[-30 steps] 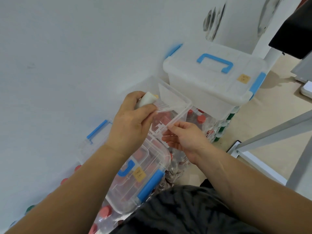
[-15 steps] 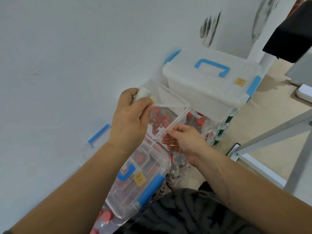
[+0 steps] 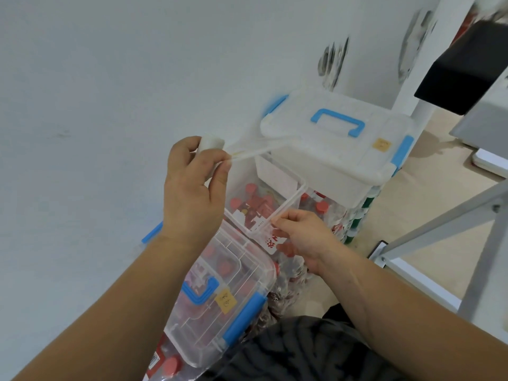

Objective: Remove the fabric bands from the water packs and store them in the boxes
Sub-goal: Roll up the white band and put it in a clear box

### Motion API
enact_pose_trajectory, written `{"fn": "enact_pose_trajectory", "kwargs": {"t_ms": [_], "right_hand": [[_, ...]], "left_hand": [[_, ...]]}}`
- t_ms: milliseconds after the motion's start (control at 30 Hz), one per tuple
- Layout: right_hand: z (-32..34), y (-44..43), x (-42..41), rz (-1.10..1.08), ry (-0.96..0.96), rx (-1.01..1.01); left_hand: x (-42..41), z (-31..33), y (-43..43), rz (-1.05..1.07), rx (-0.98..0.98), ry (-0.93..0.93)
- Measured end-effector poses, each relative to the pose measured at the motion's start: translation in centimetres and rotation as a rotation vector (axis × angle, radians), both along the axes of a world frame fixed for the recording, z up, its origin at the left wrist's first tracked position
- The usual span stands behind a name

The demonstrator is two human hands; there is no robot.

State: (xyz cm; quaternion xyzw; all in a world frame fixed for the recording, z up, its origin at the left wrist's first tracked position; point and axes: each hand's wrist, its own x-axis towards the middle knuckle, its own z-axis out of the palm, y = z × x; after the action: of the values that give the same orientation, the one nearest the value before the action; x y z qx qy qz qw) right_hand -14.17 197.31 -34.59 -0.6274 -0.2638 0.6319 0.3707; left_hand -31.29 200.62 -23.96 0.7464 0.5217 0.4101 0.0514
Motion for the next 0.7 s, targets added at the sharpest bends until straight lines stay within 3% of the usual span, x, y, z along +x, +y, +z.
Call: {"fn": "enact_pose_trajectory", "kwargs": {"t_ms": [233, 700], "right_hand": [[1.0, -0.4, 0.1, -0.014, -0.1, 0.042], [0.6, -0.2, -0.4, 0.069, 0.019, -0.015]], "left_hand": [[-1.6, 0.6, -1.2, 0.026, 0.05, -0.031], [-1.0, 2.9, -2.5, 0.192, 0.051, -0.218]]}}
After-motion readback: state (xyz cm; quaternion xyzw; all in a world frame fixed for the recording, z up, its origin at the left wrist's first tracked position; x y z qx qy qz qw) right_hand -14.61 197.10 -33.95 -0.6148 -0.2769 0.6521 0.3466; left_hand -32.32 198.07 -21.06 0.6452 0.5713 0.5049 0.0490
